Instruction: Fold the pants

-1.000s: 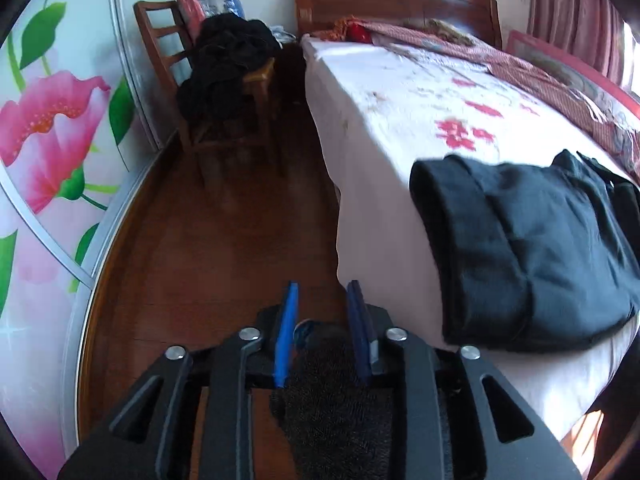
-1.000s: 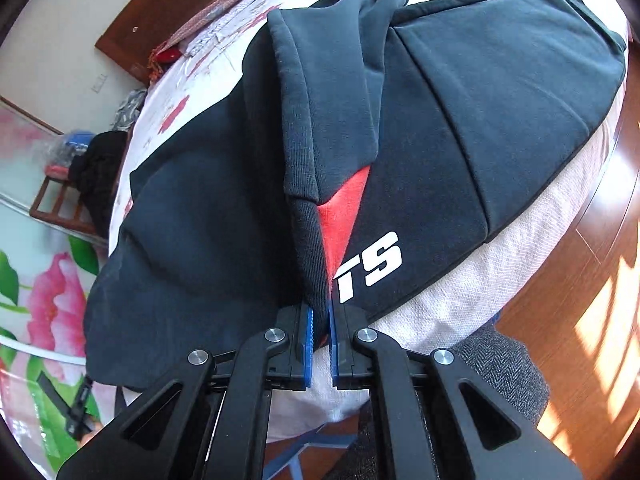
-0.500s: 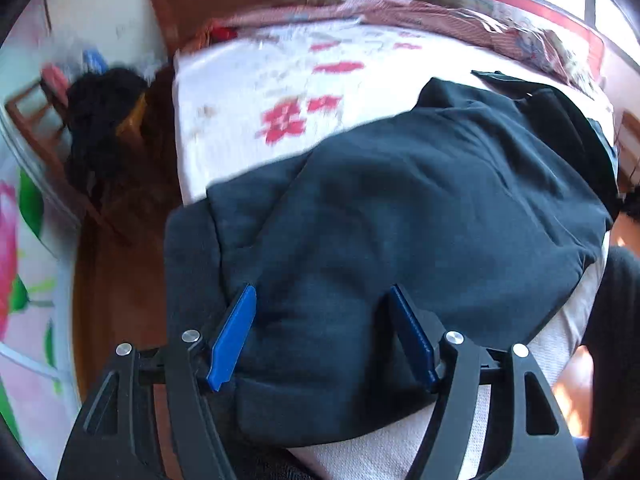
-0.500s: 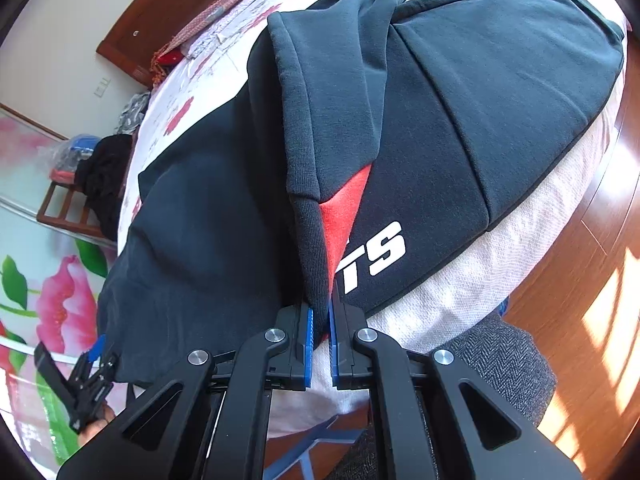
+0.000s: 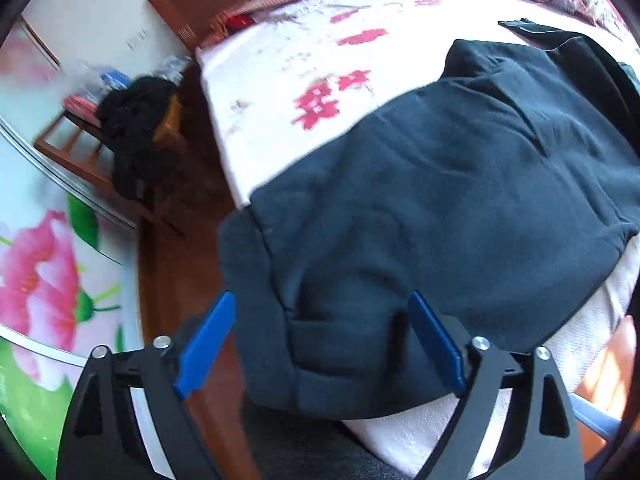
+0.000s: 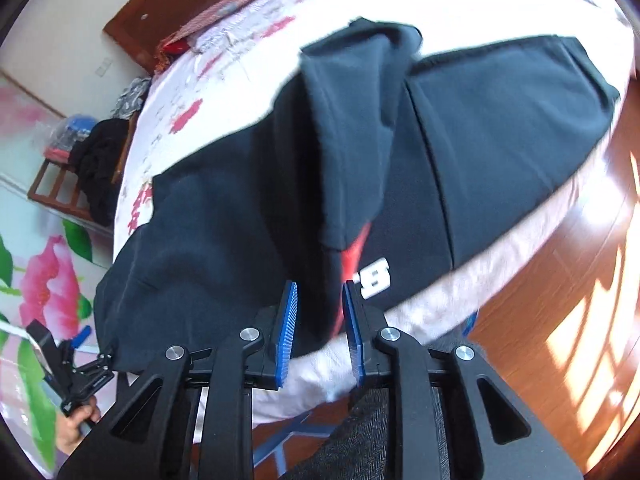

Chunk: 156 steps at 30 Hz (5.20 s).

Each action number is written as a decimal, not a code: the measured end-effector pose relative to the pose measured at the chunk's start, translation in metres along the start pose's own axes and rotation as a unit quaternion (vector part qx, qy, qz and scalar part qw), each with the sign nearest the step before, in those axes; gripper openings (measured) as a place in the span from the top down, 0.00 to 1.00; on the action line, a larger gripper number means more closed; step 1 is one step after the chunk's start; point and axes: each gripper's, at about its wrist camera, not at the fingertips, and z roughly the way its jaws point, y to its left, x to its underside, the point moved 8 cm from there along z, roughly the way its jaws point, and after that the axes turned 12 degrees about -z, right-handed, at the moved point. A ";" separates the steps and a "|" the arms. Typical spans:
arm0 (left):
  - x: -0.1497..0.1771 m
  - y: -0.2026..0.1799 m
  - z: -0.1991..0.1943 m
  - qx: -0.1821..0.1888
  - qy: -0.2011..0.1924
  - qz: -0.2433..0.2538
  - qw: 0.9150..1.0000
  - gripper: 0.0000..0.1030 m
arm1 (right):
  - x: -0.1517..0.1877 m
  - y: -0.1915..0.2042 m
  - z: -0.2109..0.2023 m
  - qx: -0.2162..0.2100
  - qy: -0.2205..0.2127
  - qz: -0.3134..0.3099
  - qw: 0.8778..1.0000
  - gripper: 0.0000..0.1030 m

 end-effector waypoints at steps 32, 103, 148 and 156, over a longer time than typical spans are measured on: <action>0.026 -0.170 -0.057 0.344 -0.006 0.096 0.934 0.12 | -0.202 0.114 0.153 0.084 -0.033 -0.259 0.962 0.30; 0.009 -0.232 -0.105 0.332 0.047 0.089 0.938 0.06 | 0.018 -0.389 -0.025 0.151 -0.233 0.355 0.892 0.93; 0.018 -0.225 -0.083 0.341 0.098 0.031 0.934 0.06 | 0.003 -0.400 -0.007 0.057 -0.244 0.394 0.884 0.66; -0.013 -0.174 -0.080 0.316 0.035 -0.032 0.948 0.06 | -0.056 -0.337 -0.060 0.183 -0.220 0.213 0.934 0.84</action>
